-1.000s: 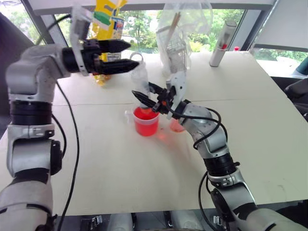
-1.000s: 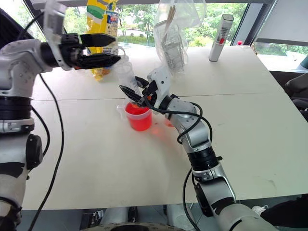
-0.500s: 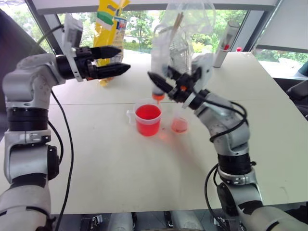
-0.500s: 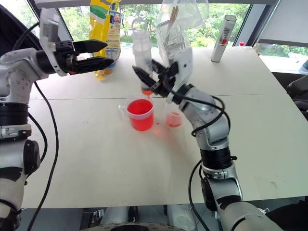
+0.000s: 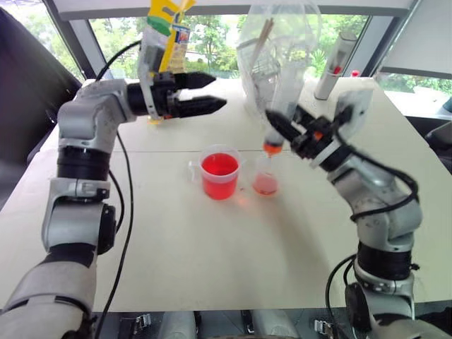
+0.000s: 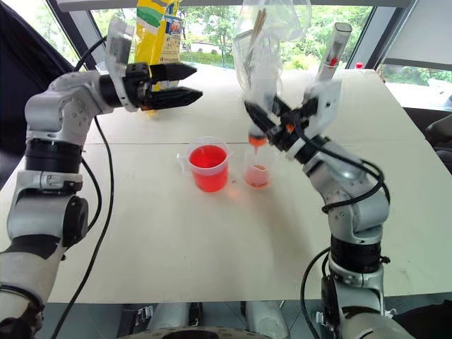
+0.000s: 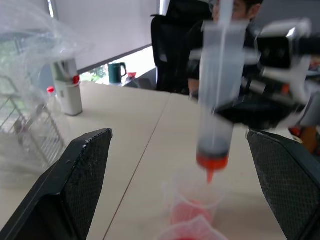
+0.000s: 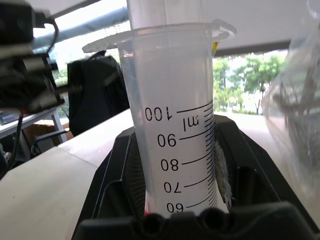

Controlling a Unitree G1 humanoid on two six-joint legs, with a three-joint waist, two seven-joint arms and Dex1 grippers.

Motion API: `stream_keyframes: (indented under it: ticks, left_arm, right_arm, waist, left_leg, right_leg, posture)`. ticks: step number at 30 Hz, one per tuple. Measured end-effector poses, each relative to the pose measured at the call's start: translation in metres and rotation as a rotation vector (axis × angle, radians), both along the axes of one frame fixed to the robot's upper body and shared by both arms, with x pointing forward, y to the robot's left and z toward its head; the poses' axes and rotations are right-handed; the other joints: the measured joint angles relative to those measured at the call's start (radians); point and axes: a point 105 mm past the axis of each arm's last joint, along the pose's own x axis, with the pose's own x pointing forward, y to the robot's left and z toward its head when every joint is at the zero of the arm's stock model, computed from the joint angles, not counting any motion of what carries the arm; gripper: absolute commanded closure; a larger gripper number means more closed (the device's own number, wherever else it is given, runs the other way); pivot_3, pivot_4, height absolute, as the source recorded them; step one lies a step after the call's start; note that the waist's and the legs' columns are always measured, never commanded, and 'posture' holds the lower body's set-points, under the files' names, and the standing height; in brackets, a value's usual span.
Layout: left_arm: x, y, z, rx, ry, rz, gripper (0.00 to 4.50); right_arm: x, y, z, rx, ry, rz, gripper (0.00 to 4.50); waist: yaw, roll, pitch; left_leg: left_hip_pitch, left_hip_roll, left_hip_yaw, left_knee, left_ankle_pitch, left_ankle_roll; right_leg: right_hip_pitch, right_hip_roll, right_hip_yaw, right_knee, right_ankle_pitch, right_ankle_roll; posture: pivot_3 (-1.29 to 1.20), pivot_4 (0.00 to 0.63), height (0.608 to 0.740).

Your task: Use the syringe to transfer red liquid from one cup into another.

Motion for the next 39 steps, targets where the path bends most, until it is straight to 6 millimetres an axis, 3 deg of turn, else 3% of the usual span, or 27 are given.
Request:
stream_keyframes:
  ticks: [5,13,27,30,37,39]
  left_arm:
    - [-0.011,-0.024,0.022,-0.042,-0.027,-0.105,0.11]
    - [-0.014,-0.053,0.025,-0.077,-0.001,-0.187,0.11]
    - [0.004,-0.083,0.001,-0.025,0.029,-0.132,0.11]
    - [0.006,-0.086,-0.002,-0.019,0.035,-0.130,0.91]
    - [0.004,-0.090,-0.002,-0.023,0.037,-0.144,4.27]
    - [0.004,-0.090,-0.002,-0.023,0.037,-0.143,4.46]
  right_arm:
    - [0.002,0.002,-0.006,-0.026,-0.022,-0.010,3.05]
    - [0.006,-0.001,-0.014,-0.059,-0.042,-0.040,3.05]
    - [0.010,-0.002,-0.018,-0.109,-0.076,-0.059,3.05]
    - [0.010,-0.002,-0.017,-0.114,-0.083,-0.059,3.05]
    - [0.010,-0.002,-0.017,-0.121,-0.085,-0.062,3.05]
    - [0.010,-0.002,-0.017,-0.121,-0.085,-0.061,3.05]
  waist:
    - [0.000,0.000,0.000]
    - [0.000,0.000,0.000]
    - [0.001,0.000,0.000]
    - [0.000,0.000,0.000]
    - [0.000,0.000,0.000]
    - [0.001,0.000,0.000]
  left_leg:
    - [0.000,0.000,0.000,0.000,0.000,0.000]
    - [0.000,0.000,0.000,0.000,0.000,0.000]
    - [0.000,0.000,0.000,0.000,0.000,0.000]
    - [0.000,0.000,0.000,0.000,0.000,0.000]
    - [0.000,0.000,0.000,0.000,0.000,0.000]
    - [0.000,0.000,0.000,0.000,0.000,0.000]
  right_leg:
    - [0.000,0.001,0.000,0.000,0.000,0.000]
    - [0.000,0.002,0.000,0.000,0.000,0.000]
    - [0.000,0.002,0.000,0.000,0.000,0.000]
    - [0.000,0.002,0.000,0.000,0.000,0.000]
    - [0.000,0.003,0.000,0.000,0.000,0.000]
    - [0.000,0.003,0.000,0.000,0.000,0.000]
  posture:
    - [0.00,0.150,0.739]
    - [0.00,0.150,0.739]
    - [0.00,0.150,0.739]
    - [0.00,0.150,0.739]
    - [0.00,0.150,0.739]
    - [0.00,0.150,0.739]
